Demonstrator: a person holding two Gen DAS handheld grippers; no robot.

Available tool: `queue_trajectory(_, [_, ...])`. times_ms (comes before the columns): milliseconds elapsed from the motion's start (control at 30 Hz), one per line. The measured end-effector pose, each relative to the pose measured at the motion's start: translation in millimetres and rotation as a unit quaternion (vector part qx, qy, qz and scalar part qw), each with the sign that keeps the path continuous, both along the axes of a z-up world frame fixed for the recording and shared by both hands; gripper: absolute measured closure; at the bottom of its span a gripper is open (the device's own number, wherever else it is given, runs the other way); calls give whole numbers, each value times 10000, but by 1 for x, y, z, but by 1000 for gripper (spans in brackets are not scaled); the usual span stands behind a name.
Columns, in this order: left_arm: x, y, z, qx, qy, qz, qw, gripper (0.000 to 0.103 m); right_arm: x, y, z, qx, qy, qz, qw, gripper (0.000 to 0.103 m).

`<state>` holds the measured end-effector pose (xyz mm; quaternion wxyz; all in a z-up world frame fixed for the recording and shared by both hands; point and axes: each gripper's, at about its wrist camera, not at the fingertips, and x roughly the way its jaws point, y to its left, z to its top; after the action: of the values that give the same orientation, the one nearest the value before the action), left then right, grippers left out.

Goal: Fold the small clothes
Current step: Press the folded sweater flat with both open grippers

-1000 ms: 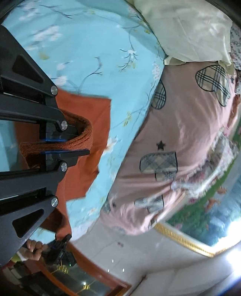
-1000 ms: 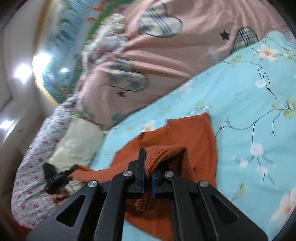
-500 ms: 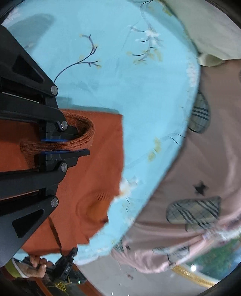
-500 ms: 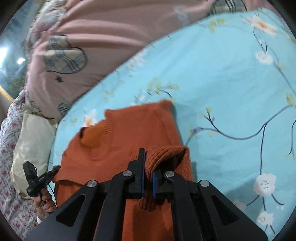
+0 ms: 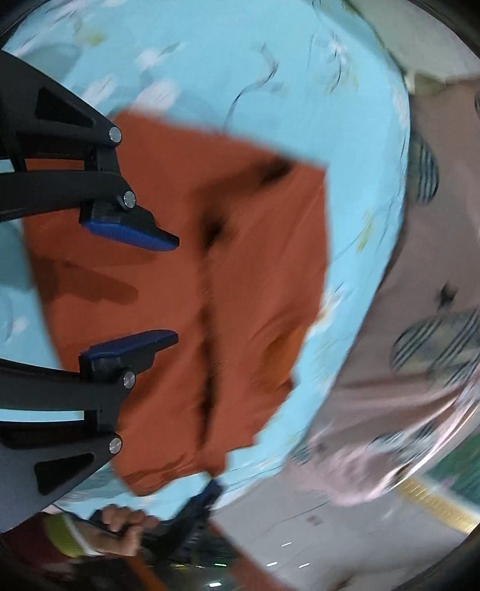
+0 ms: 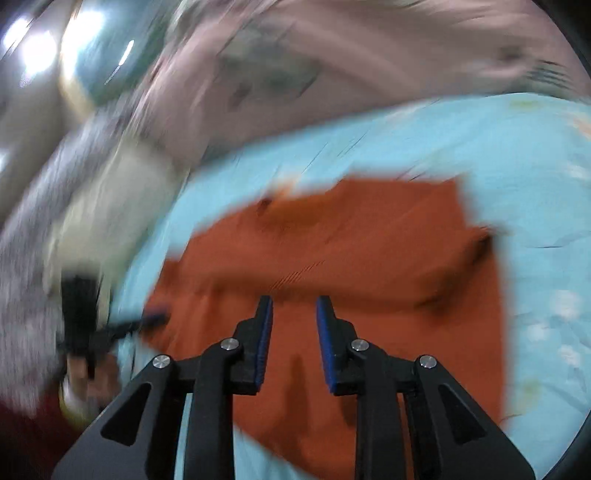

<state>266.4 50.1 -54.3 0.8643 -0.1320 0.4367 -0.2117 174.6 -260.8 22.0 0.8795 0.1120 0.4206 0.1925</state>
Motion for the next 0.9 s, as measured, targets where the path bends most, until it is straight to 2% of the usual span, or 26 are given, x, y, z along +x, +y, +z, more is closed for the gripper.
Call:
queue_trajectory(67, [-3, -24, -10, 128, 116, -374, 9992, 59, 14, 24, -22, -569, 487, 375, 9965, 77])
queue_trajectory(100, [-1, -32, -14, 313, 134, -440, 9985, 59, 20, 25, -28, -700, 570, 368, 9952, 77])
queue_trajectory(167, [14, -43, -19, 718, 141, -485, 9961, 59, 40, 13, -37, -700, 665, 207, 9951, 78])
queue_trajectory(233, [35, -39, -20, 745, 193, -408, 9962, 66, 58, -7, -34, -686, 576, -161, 9958, 79])
queue_trajectory(300, [65, -28, -18, 795, 284, -179, 9963, 74, 76, -28, -28, -717, 430, -697, 9941, 77])
queue_trajectory(333, [78, -24, -15, 875, 277, -66, 9958, 76, 85, -41, -24, -819, 358, -1135, 9895, 77])
queue_trajectory(367, [94, -20, -10, 999, 228, 129, 9946, 75, 89, -52, -22, -814, 299, -1447, 9857, 77])
queue_trajectory(433, [115, -9, -2, 1314, 58, 648, 9892, 71, 92, -72, -17, -375, 177, -1883, 9812, 77])
queue_trajectory(533, [127, 13, 1, 970, 114, 1002, 9902, 71, 74, -81, -11, -202, 41, -2267, 9738, 77])
queue_trajectory(600, [118, 26, 2, 751, 183, 1185, 9899, 66, 55, -74, -7, -93, -45, -2179, 9759, 76])
queue_trajectory(733, [58, 31, 7, 589, 62, 1124, 9919, 59, 14, -52, -9, 141, -159, -1796, 9835, 68])
queue_trajectory(800, [16, 32, 5, 186, 95, 1074, 9940, 55, -5, -42, -16, 195, -115, -1631, 9863, 63])
queue_trajectory(900, [-35, 33, 0, -266, 214, 991, 9945, 54, -35, -41, -31, 95, 29, -1712, 9852, 62])
